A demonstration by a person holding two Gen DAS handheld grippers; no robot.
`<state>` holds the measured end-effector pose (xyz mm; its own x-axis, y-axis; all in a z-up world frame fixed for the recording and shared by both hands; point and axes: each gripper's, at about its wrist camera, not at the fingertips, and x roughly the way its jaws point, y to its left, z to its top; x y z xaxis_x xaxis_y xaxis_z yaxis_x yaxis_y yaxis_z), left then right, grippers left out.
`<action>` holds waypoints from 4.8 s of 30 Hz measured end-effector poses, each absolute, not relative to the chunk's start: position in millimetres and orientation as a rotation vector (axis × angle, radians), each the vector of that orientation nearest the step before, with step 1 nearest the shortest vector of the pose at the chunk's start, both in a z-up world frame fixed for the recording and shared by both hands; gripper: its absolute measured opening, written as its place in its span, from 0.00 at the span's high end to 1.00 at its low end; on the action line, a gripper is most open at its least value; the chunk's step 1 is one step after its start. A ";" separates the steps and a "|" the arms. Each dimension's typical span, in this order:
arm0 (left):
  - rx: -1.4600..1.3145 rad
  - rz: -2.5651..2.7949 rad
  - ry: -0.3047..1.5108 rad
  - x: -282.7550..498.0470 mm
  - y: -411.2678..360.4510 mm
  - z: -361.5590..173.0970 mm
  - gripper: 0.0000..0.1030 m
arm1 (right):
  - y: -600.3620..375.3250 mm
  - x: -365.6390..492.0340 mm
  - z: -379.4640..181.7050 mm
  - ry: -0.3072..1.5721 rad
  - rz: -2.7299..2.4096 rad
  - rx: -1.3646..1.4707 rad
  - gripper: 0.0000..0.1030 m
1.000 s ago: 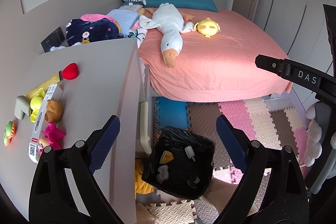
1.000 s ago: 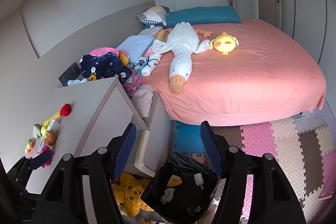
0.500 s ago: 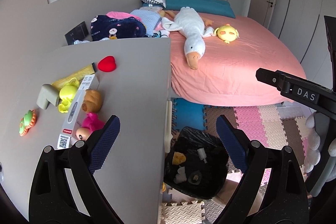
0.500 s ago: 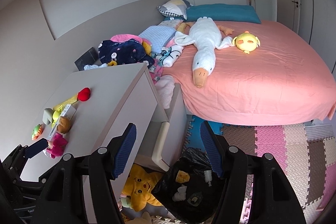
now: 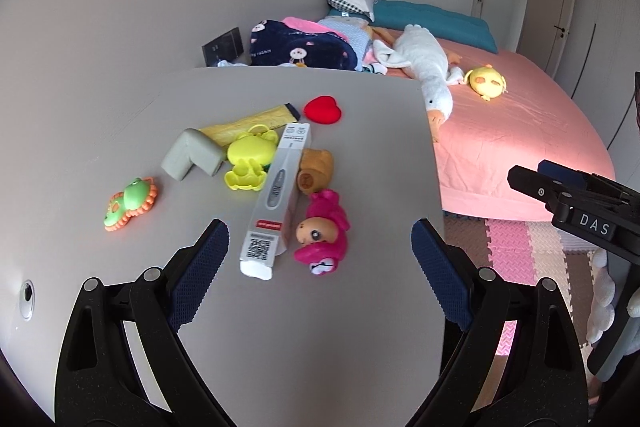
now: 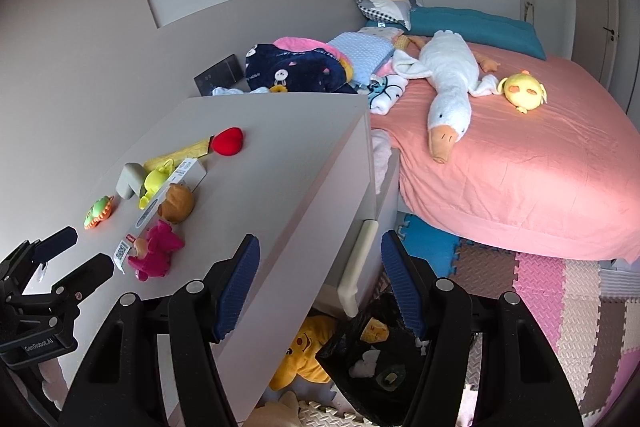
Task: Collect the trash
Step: 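Move both grippers back over the desk toward the remaining toys, then grasp the pink doll with the right gripper while the left grasps the green seahorse rattle, then lift the doll and seahorse rattle and carry them off the desk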
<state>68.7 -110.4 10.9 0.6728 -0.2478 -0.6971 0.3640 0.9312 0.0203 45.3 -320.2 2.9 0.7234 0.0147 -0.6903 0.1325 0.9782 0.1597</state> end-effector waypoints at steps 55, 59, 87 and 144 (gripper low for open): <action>0.140 -0.152 0.901 207.1 49.7 -53.4 0.13 | -185.4 127.4 -52.5 0.840 0.062 0.112 0.57; 0.109 -0.166 0.919 211.3 55.1 -55.5 0.33 | -185.1 127.9 -52.7 0.841 0.064 0.106 0.57; -0.026 -0.131 0.885 163.0 29.3 -27.7 0.33 | -211.4 100.4 -29.2 0.817 0.082 0.186 0.58; 0.127 -0.488 0.852 72.0 -193.3 3.3 0.33 | -385.6 -11.9 30.1 0.664 -0.141 0.328 0.57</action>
<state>72.0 -193.3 3.3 0.5560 -0.3625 -0.7479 0.4624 0.8827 -0.0841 -11.9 -385.6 30.1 0.7802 -0.0242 -0.6250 0.2320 0.9392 0.2532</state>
